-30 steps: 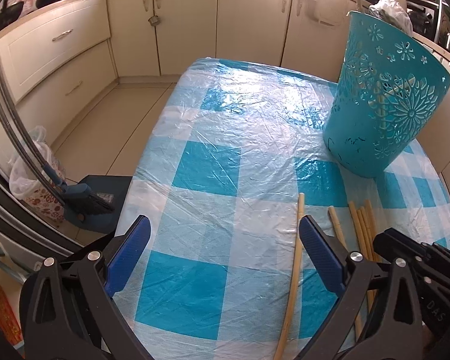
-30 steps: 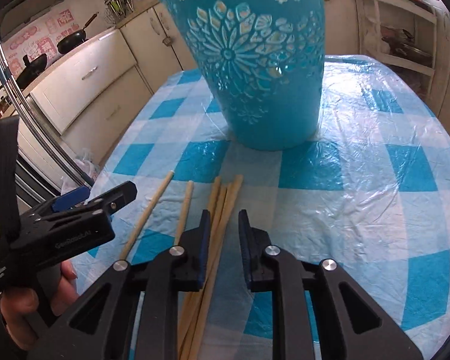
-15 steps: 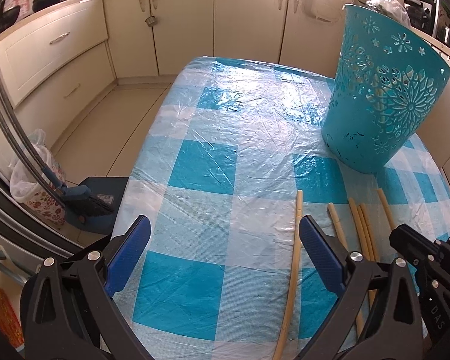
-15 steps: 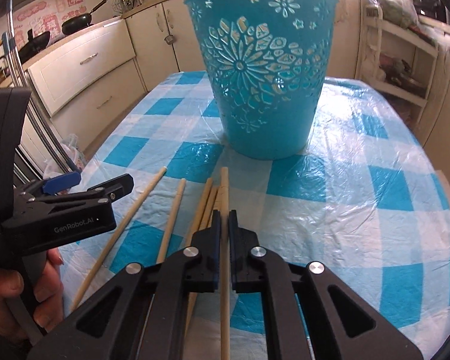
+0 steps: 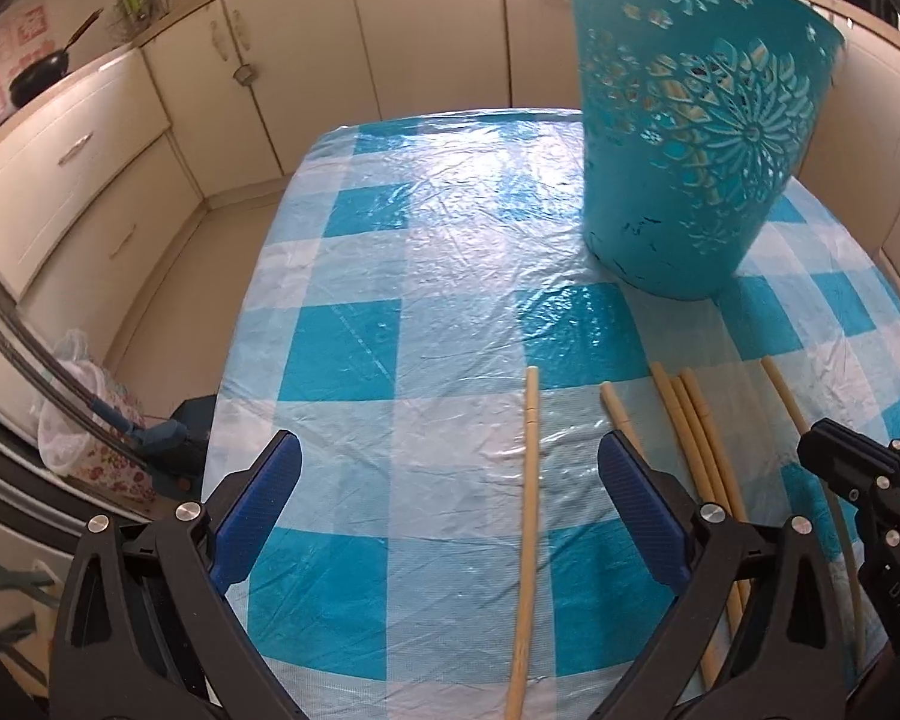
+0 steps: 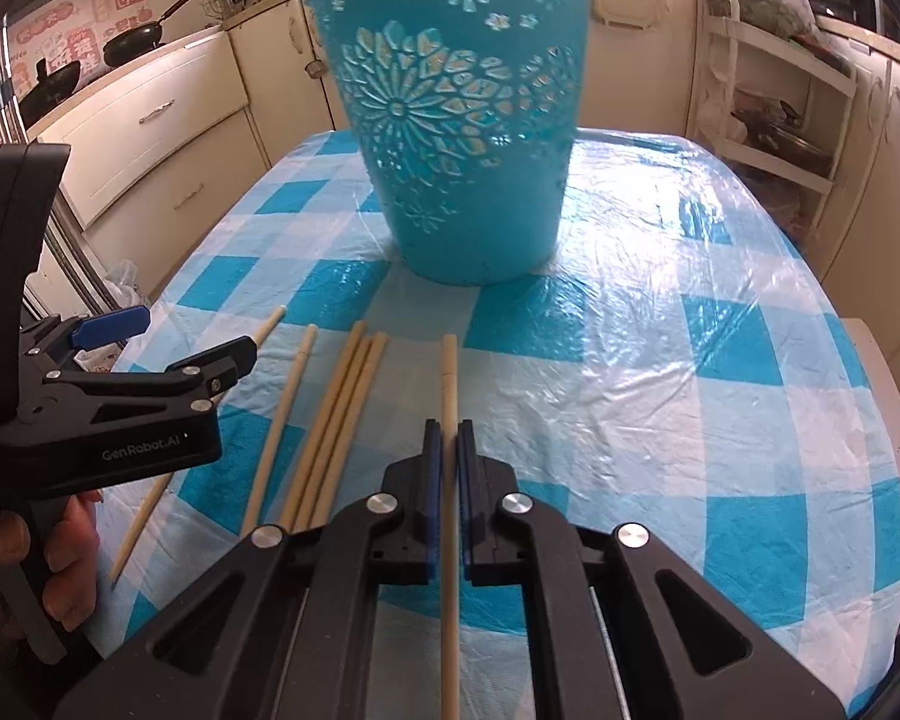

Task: Organize utensils
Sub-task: 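Grasp a wooden stick with the left gripper and lift it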

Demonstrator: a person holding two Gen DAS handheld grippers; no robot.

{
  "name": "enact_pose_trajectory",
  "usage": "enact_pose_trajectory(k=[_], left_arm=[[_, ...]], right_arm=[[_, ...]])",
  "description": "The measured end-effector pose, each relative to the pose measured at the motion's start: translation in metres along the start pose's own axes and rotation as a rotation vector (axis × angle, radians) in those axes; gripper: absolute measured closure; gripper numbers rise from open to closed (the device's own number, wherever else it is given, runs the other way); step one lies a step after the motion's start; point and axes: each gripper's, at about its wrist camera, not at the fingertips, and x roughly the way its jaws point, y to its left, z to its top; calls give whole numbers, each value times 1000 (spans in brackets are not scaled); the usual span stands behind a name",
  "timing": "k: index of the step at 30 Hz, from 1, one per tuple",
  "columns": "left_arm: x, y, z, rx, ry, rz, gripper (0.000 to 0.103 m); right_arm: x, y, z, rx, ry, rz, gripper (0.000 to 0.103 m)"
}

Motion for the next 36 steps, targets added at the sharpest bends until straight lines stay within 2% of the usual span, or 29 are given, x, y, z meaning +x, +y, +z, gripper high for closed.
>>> enact_pose_trajectory(k=[3,6,8,9,12,16,22,26,30,34,36], left_arm=[[1,-5,3,20,6,3,10],[5,-9,5,38,24,10,20],[9,-9,5,39,39,2,31],[10,-9,5,34,38,-7,32],[12,-9,6,27,38,-44,46],[13,-10,7,3,49,-155,96],[16,-3,9,-14,82,-240,98],[17,-1,10,12,100,-228,97],[18,-9,14,79,112,-177,95],[16,-13,15,114,112,-158,96],[15,-11,15,100,113,-169,98]], right_arm=[[2,-5,0,25,11,15,97],[3,-9,-1,41,15,23,97],[4,-11,-1,47,14,28,96],[5,-11,-1,49,13,30,96],[7,-10,2,43,9,28,96],[10,-8,5,21,12,21,96],[12,-13,16,-19,61,19,96],[12,-18,15,-28,71,42,95],[12,-18,12,-17,57,60,90],[12,-18,11,-11,43,67,91],[11,-14,9,-41,28,37,94]])
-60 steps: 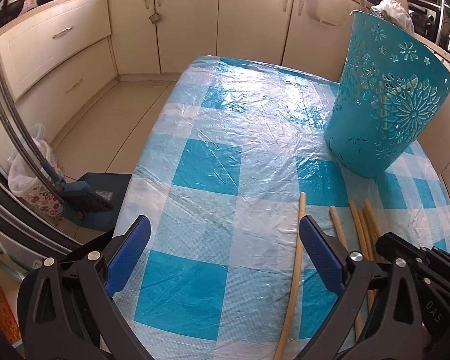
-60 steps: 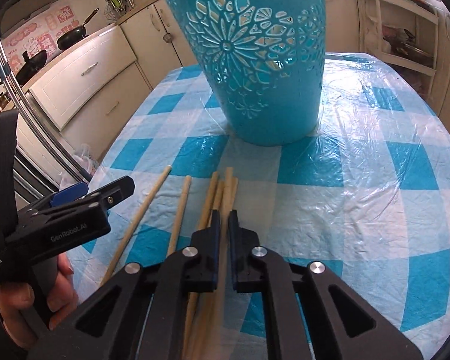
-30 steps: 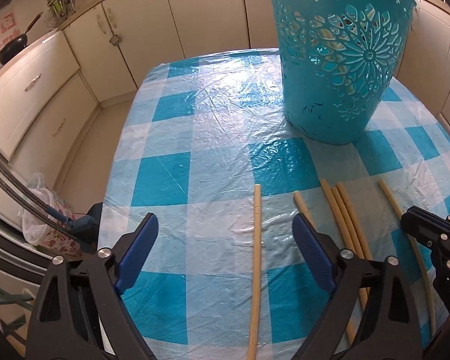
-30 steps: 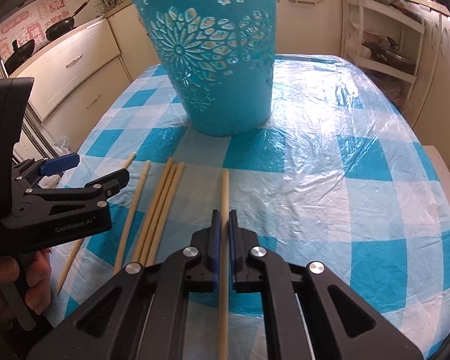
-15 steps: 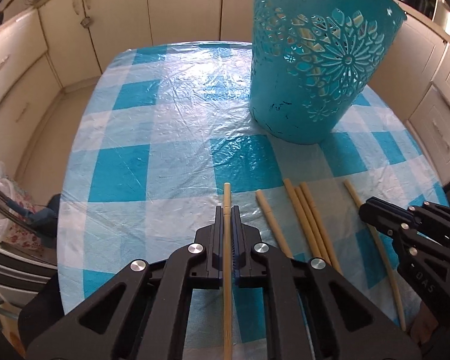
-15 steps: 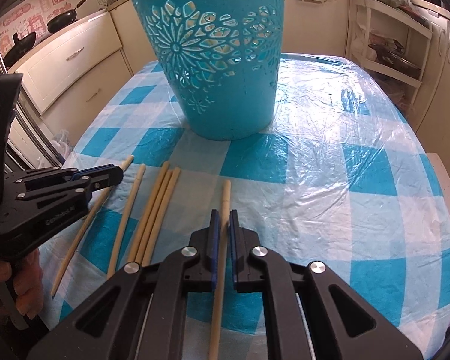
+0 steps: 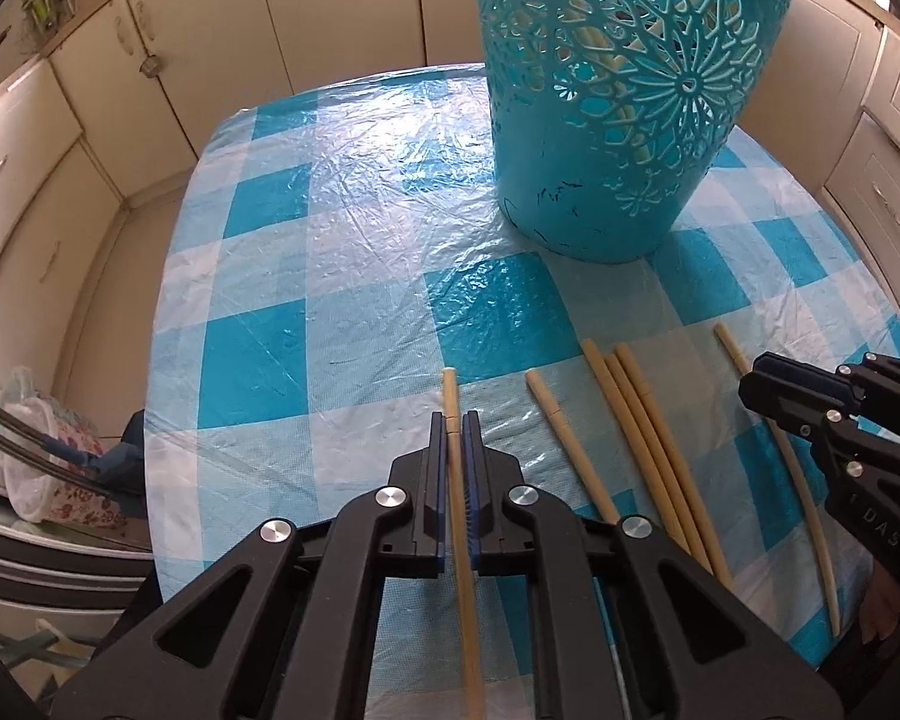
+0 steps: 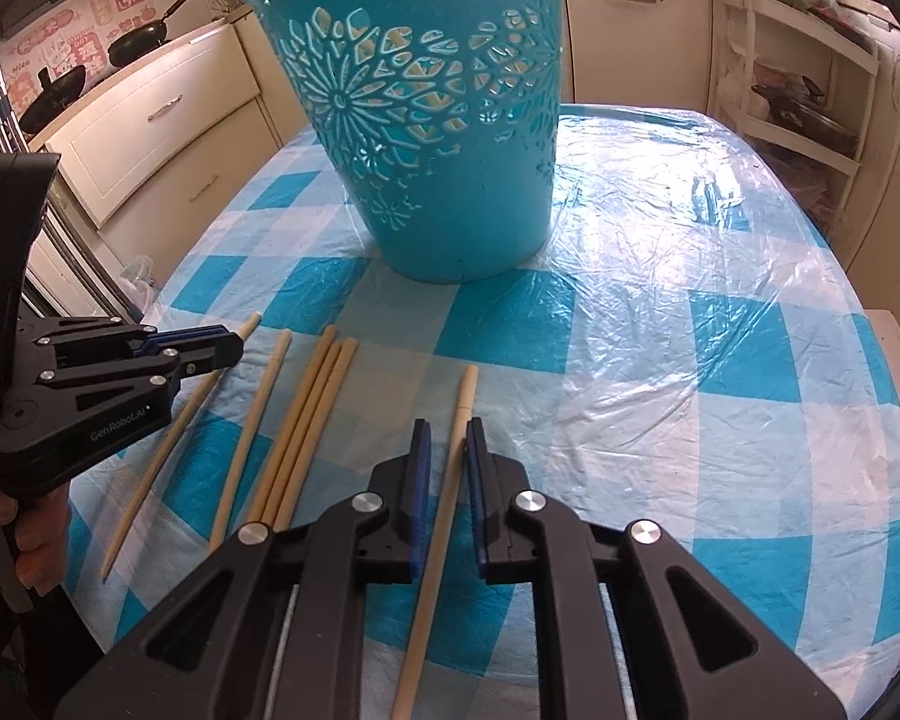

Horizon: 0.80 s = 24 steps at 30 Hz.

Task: Organize utensils
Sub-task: 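Grasp a wooden stick with the left gripper and lift it, then carry the stick over the teal basket and open the left gripper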

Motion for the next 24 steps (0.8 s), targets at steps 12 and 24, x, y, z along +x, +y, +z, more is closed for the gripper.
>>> enact_pose_trajectory(k=[12,24], left_arm=[[-55,3,-8,-88,-142,-193,98],[-130,-6,14,-104,-326,-358,98]], right_arm=[[1,5,-2,-46,-27,-42,95],[1,0,-1,-22,-29,-17,94]])
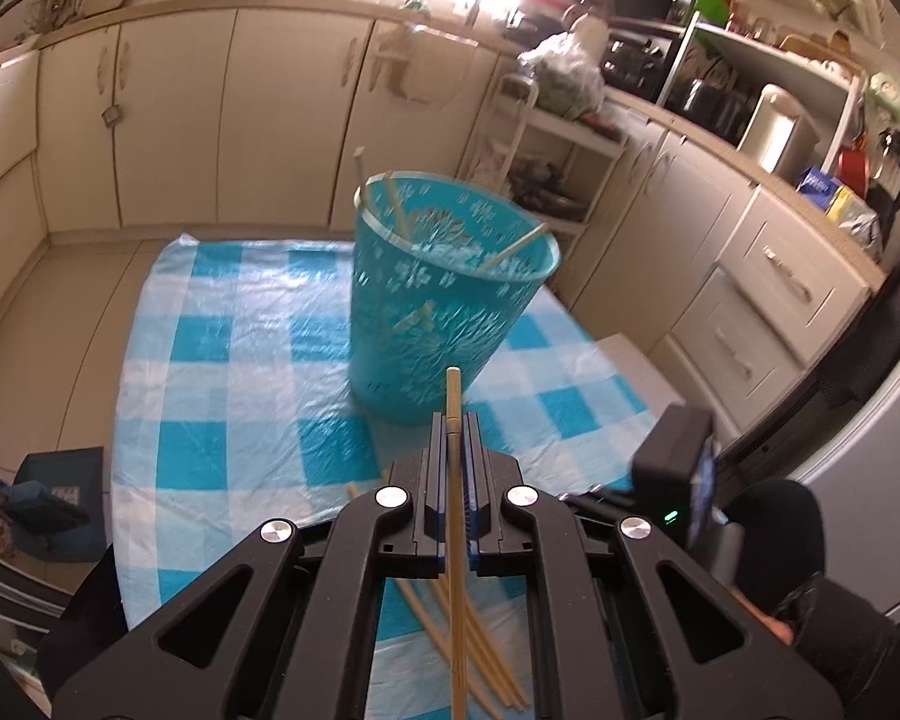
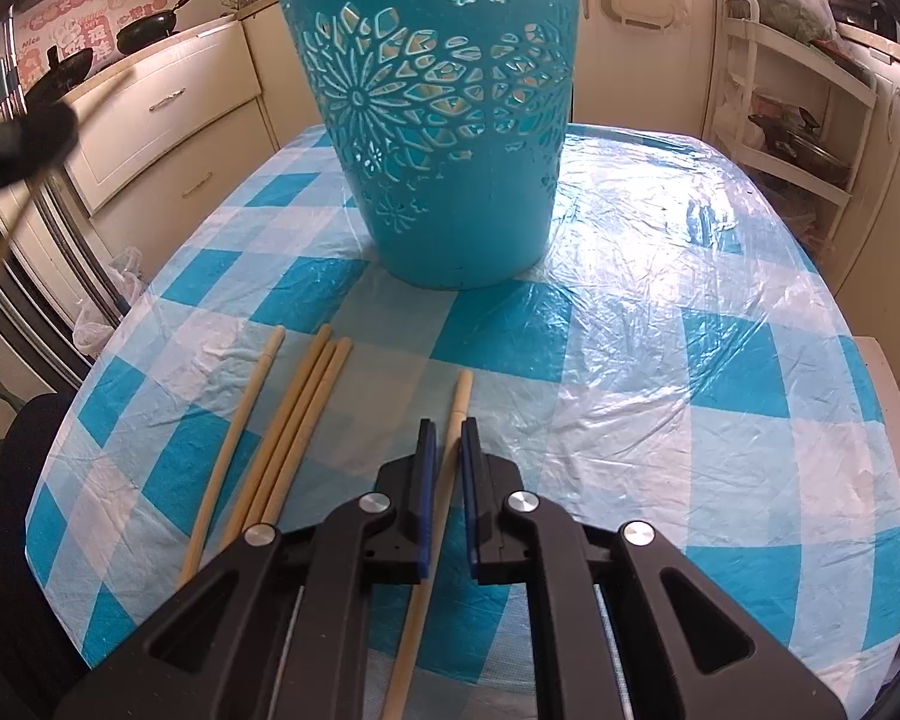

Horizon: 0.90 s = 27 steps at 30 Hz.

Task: Organize utensils
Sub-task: 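Carry the stick over the teal basket and open the left gripper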

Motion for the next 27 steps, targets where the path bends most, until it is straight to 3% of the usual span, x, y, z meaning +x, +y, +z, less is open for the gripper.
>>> enact_pose_trajectory(k=[8,18,27], left_arm=[[-16,-20,42,-6,-114,-49,98],[-20,-36,126,-15,-333,15,98],[10,-28,169,-71,-460,108,98]], right_arm=[[0,-1,-1,4,0,4,94],[0,1,-1,2,0,19,89],[-1,-2,0,23,-1,38,89]])
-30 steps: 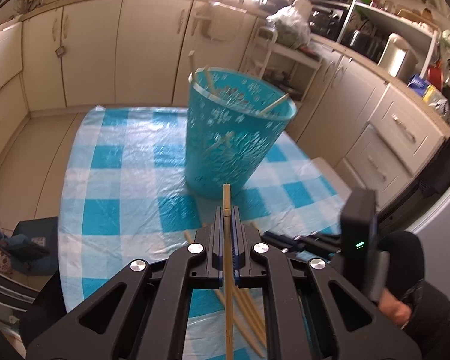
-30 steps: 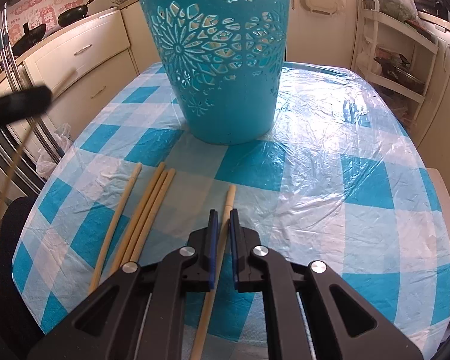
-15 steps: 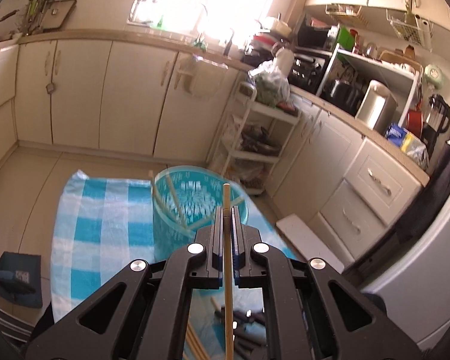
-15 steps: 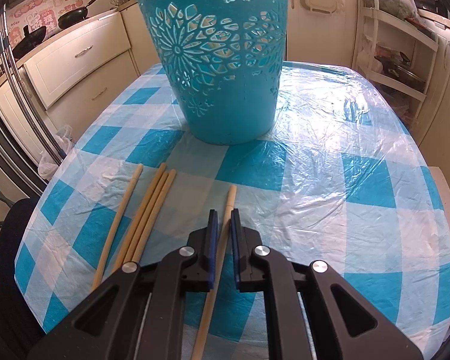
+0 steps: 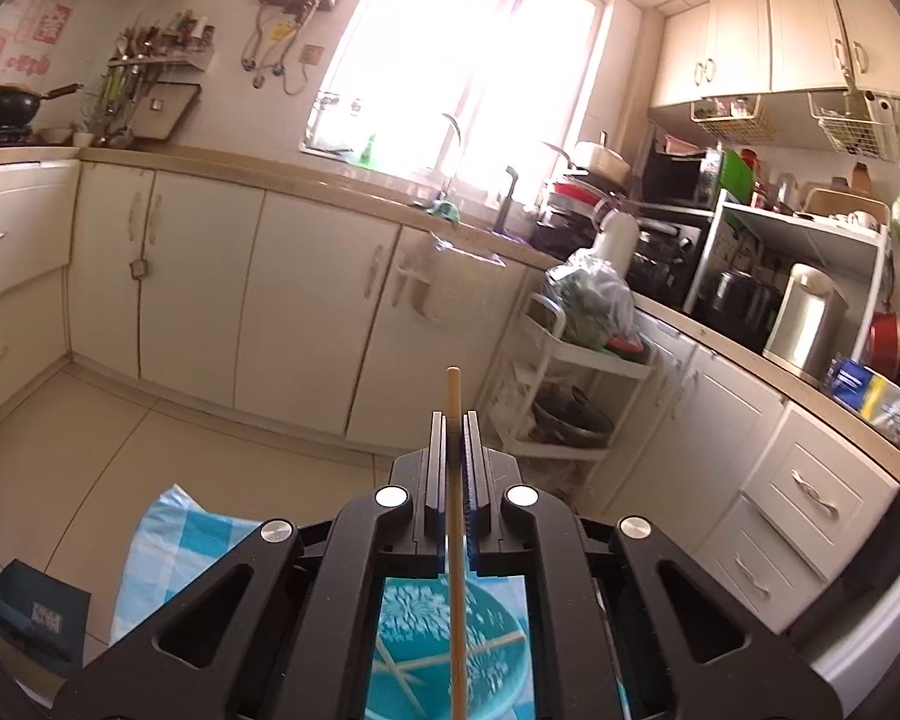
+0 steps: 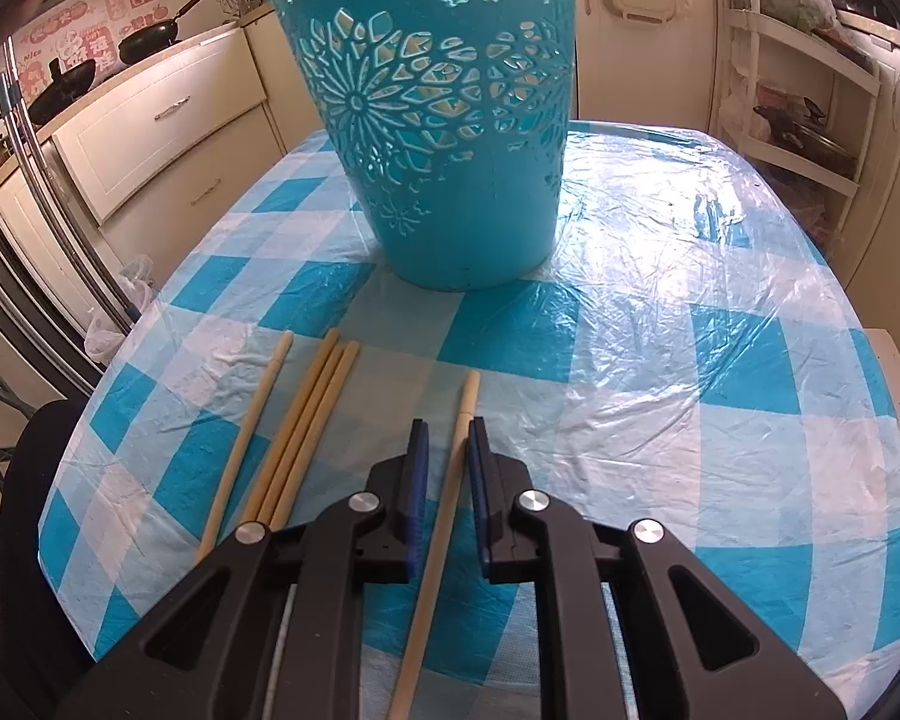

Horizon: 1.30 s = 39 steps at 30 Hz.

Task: Organize utensils
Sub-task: 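Carry the stick over the teal basket and open the left gripper, then return the left gripper to the sticks while the right gripper grasps a stick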

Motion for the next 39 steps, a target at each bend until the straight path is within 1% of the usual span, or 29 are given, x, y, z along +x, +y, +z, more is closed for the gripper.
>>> enact_pose_trajectory(k=[6,13,18,23,31,33,35,37,39], left_arm=[[30,11,-5,-21,-54,89,98],[49,26,-26,-33,-66,159,98],[56,30,-41,-36,-53,180,98],[55,33,-55,-27,-42,188,98],[47,29,-73,35,19,186,97],[39,29,-75,44,22,188,86],[24,32,-77,47,9,210,53],[3,36,-80,50,-20,240,41],[-19,45,-87,50,-26,261,34]], right_arm=[[0,-3,0,13,0,13,89],[-1,-5,0,18,0,19,89],[-1,-5,0,20,0,20,89],[-1,-5,0,20,0,21,89],[-2,-6,0,20,-1,20,89],[-2,-6,0,21,0,21,89],[-1,-6,0,26,0,27,89],[-1,-8,0,35,1,36,89],[-1,-8,0,41,2,42,89]])
